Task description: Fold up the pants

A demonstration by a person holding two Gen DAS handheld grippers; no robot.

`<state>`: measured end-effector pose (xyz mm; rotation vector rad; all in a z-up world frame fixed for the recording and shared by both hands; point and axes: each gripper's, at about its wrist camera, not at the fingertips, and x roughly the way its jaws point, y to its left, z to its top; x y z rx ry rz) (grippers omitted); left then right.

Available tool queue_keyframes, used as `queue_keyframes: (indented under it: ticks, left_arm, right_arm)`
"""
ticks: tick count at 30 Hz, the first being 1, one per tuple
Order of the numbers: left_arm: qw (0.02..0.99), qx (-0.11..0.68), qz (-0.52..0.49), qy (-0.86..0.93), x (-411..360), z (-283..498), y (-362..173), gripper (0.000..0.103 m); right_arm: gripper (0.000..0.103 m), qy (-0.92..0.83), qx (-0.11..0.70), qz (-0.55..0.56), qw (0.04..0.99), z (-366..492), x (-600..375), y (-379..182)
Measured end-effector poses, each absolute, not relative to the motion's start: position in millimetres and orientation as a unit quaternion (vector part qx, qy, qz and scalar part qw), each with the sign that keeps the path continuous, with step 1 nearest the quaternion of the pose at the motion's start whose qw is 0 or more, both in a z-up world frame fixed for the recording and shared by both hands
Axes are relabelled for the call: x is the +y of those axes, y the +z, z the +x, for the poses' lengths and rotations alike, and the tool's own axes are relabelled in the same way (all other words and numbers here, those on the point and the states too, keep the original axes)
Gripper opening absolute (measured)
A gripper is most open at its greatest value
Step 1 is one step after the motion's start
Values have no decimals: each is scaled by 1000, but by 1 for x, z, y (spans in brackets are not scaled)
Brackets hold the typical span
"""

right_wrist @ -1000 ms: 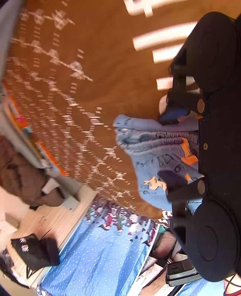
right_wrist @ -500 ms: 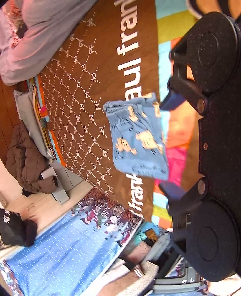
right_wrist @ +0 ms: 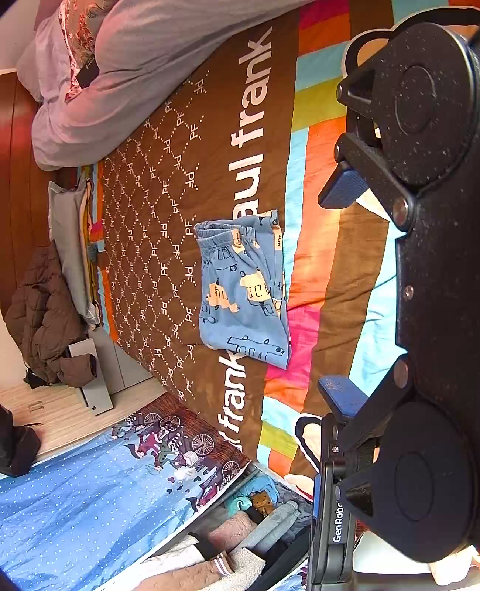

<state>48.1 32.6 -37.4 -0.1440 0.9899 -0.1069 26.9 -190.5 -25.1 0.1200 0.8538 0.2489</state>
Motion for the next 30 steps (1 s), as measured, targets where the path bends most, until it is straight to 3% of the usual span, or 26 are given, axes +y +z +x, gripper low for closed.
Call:
queue_keyframes:
  ticks: [25, 30]
  left_arm:
    - [883, 459, -83, -55, 49, 42, -32, 103]
    - [910, 404, -90, -23, 51, 30, -21, 103]
  right_arm:
    - [97, 118, 407, 39, 905, 29, -186, -22]
    - [97, 119, 408, 37, 905, 28, -187, -24]
